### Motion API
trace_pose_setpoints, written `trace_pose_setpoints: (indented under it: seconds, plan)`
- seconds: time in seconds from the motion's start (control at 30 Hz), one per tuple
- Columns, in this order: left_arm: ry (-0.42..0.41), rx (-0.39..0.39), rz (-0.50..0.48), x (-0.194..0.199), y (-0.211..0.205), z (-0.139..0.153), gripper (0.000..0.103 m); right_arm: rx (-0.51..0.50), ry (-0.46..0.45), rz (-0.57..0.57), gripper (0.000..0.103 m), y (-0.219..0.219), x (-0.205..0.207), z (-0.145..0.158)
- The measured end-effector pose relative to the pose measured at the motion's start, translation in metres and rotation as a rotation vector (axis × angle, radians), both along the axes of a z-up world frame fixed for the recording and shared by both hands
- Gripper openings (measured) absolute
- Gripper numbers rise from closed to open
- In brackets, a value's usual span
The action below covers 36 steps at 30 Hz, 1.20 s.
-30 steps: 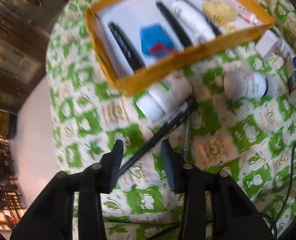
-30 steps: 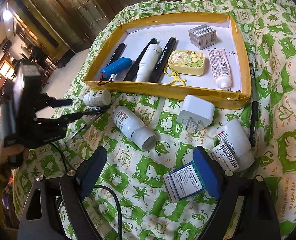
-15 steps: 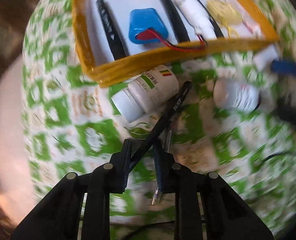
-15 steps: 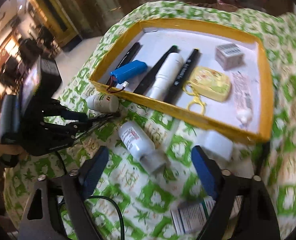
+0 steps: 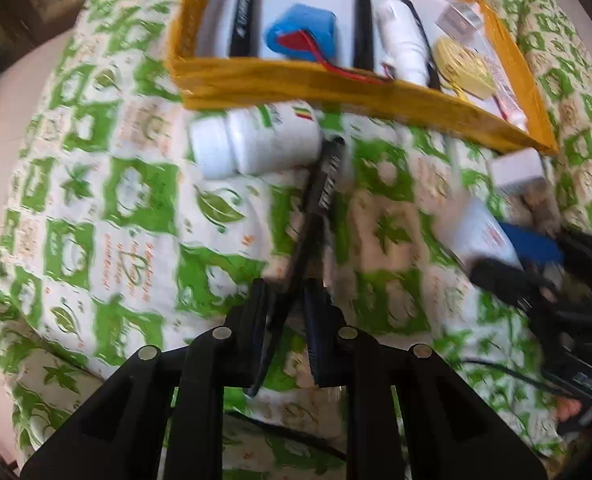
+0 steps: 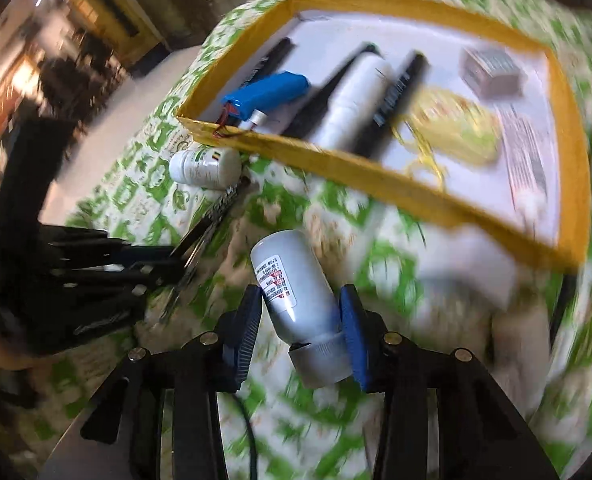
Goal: Organize rigid objects
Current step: 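Carry the black pen with the left tool while the right tool carries the bottle toward the tray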
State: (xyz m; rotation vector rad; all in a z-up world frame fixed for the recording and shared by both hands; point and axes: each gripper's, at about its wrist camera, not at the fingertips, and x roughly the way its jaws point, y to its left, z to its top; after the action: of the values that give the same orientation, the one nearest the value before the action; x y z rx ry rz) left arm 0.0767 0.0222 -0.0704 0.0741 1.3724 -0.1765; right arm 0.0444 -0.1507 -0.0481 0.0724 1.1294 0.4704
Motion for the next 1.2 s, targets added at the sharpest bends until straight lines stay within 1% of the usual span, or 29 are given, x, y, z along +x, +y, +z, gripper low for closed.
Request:
trace_pose_setpoints:
  seconds: [0.03,0.1,0.13,0.23,0.3,0.37,0.43,0.5,0.53,0.63,0.73,0.77,0.83,0.87,0.93,0.97,1.07,1.2]
  plan:
    - [-0.021,0.01,0.016,0.002,0.003,-0.001,0.016,0.015,0.018,-0.01,0.036,-0.004,-0.002,-0.001]
    - [-0.023,0.006,0.027,0.009,0.007,-0.002,0.016,0.004,0.028,-0.023,0.036,-0.009,-0.006,-0.004]
    - [-0.028,0.017,0.015,0.017,0.007,-0.003,0.016,-0.007,0.025,-0.025,0.036,-0.009,-0.007,-0.005]
    - [-0.046,0.07,-0.033,0.022,-0.005,-0.005,0.016,-0.023,0.018,-0.023,0.036,-0.005,-0.006,-0.007]
    - [-0.062,0.084,-0.053,0.022,-0.01,-0.005,0.012,-0.042,0.002,-0.012,0.036,0.001,-0.006,-0.008]
    - [-0.082,0.052,-0.053,0.019,-0.011,-0.001,0.009,-0.049,-0.01,-0.006,0.036,0.004,-0.006,-0.008]
    - [-0.103,-0.02,-0.034,0.015,-0.014,0.007,0.006,-0.041,-0.018,-0.011,0.036,0.002,-0.007,-0.005]
    - [-0.12,-0.097,-0.005,0.011,-0.006,0.014,0.006,-0.026,-0.044,-0.019,0.035,0.0,-0.01,0.0]
    - [-0.12,-0.154,0.014,0.009,-0.001,0.017,0.006,-0.02,-0.056,-0.019,0.035,-0.001,-0.011,0.004]
    - [-0.11,-0.231,0.056,0.002,0.009,0.016,0.006,0.004,-0.068,-0.014,0.035,-0.001,-0.015,0.01]
    - [-0.116,-0.197,0.05,-0.007,0.005,0.014,0.006,-0.023,-0.051,0.017,0.035,0.007,-0.017,0.004]
    - [-0.121,-0.189,0.044,-0.009,0.003,0.014,0.006,-0.049,-0.039,0.034,0.035,0.012,-0.018,-0.002]
    - [-0.134,-0.17,0.039,-0.022,-0.013,0.019,0.006,-0.085,-0.037,0.06,0.035,0.019,-0.02,-0.007]
    - [-0.14,-0.166,0.038,-0.023,-0.019,0.017,0.006,-0.119,-0.039,0.077,0.035,0.024,-0.021,-0.012]
    - [-0.152,-0.165,0.034,-0.013,-0.012,0.014,0.006,-0.17,-0.062,0.089,0.033,0.029,-0.023,-0.015]
    - [-0.157,-0.164,0.034,-0.014,-0.008,0.015,0.006,-0.174,-0.071,0.09,0.033,0.03,-0.024,-0.014]
    - [-0.174,-0.158,0.033,-0.015,-0.005,0.017,0.006,-0.124,-0.09,0.069,0.032,0.025,-0.026,-0.006]
    - [-0.183,-0.15,0.03,-0.018,-0.003,0.018,0.006,-0.091,-0.113,0.044,0.032,0.019,-0.025,0.001]
